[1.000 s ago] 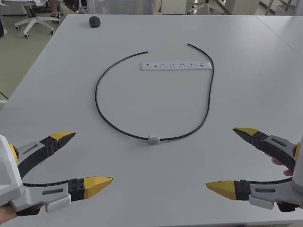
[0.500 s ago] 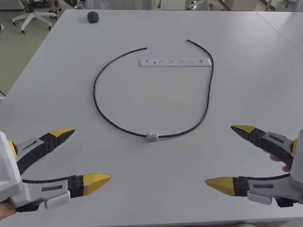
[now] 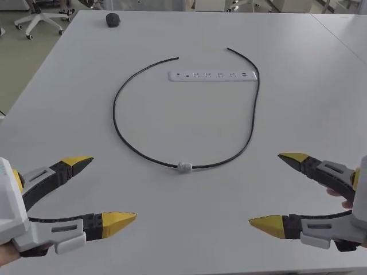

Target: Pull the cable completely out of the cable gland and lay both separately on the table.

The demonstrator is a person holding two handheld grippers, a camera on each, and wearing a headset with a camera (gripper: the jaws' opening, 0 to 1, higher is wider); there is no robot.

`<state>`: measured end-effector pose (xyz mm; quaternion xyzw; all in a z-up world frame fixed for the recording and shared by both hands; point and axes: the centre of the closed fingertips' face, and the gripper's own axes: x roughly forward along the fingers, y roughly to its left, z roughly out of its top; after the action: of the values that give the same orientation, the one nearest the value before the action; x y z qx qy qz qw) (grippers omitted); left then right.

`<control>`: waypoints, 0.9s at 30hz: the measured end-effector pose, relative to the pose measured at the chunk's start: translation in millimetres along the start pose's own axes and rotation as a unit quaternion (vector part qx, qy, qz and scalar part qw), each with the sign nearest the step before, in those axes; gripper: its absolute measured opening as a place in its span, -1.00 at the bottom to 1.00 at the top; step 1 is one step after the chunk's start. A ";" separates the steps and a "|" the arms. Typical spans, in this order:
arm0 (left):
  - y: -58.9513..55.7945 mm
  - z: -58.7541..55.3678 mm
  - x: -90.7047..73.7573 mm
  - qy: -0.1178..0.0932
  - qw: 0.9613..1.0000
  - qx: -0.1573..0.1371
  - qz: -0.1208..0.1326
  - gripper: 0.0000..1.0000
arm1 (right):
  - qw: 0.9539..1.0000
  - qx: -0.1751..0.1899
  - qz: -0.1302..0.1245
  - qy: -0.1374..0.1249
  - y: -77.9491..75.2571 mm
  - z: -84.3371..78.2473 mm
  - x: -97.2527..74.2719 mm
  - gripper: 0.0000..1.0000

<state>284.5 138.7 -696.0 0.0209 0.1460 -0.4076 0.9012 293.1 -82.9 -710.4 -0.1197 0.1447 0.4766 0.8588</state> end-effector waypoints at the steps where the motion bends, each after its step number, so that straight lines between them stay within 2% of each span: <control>1: -0.4 -0.2 0.1 0.001 1.000 0.000 -0.001 0.74 | 1.000 0.002 0.001 0.001 0.5 -0.6 -0.1 0.75; 15: -2.5 -1.8 0.0 0.007 1.000 0.003 -0.004 0.72 | 1.000 -0.007 0.013 0.011 2.9 0.1 4.3 0.72; 17: -2.8 -1.3 -0.3 0.006 1.000 0.004 -0.003 0.71 | 1.000 -0.016 0.016 0.020 1.5 0.3 8.4 0.70; 23: -5.5 0.9 1.1 0.006 1.000 0.009 -0.004 0.63 | 0.998 -0.028 0.027 0.046 -4.8 -0.5 25.6 0.45; 27: -4.9 4.6 2.5 0.001 1.000 0.011 -0.003 0.64 | 0.997 -0.035 0.037 0.055 -5.2 0.7 37.6 0.42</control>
<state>283.6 132.9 -691.9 0.0309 0.1420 -0.4119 0.8996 316.6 -55.8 -723.0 -0.1708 0.1793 0.5052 0.8267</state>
